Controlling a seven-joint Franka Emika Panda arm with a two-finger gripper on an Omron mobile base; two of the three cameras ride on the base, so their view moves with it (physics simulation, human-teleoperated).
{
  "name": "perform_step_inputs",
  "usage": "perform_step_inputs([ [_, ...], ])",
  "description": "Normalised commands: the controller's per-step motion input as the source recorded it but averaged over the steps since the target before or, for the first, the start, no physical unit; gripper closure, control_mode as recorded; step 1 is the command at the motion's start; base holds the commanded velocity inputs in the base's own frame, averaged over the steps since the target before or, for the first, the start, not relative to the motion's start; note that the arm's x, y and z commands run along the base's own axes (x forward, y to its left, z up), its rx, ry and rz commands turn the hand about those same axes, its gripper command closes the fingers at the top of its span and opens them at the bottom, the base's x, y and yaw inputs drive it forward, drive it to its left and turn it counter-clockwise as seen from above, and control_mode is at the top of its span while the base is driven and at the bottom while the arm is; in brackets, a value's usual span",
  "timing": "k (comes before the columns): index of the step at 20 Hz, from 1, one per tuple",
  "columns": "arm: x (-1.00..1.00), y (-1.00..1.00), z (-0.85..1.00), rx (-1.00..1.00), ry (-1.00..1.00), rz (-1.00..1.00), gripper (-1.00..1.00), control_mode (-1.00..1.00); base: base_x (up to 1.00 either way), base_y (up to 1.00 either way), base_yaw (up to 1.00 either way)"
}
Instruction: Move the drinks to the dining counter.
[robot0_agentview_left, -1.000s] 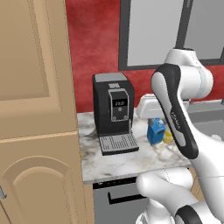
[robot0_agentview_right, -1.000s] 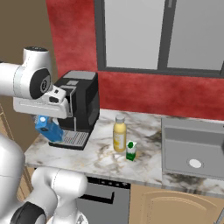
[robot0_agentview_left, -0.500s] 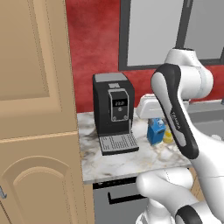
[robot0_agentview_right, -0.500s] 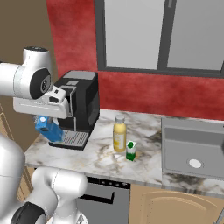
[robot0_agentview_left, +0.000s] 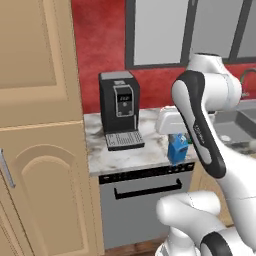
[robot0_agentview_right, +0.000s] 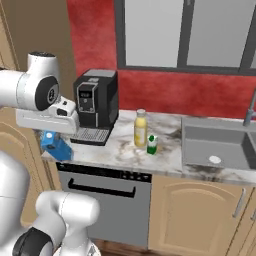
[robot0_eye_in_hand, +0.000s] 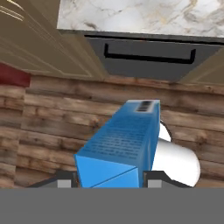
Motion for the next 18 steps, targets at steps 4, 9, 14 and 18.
perform_step_inputs([
  [4, 0.0, 0.0, 0.0, 0.0, 0.0, 0.0, 1.0, 1.0, -0.88, -0.42, -0.16],
  [9, 0.0, 0.0, 0.0, 0.0, 0.0, 0.0, 1.0, 1.0, -0.5, -0.41, -0.26],
  [14, 0.0, 0.0, 0.0, 0.0, 0.0, 0.0, 1.0, 1.0, -0.29, -0.32, -0.4],
  [18, 0.0, 0.0, 0.0, 0.0, 0.0, 0.0, 1.0, 1.0, -0.43, -0.33, -0.51],
])
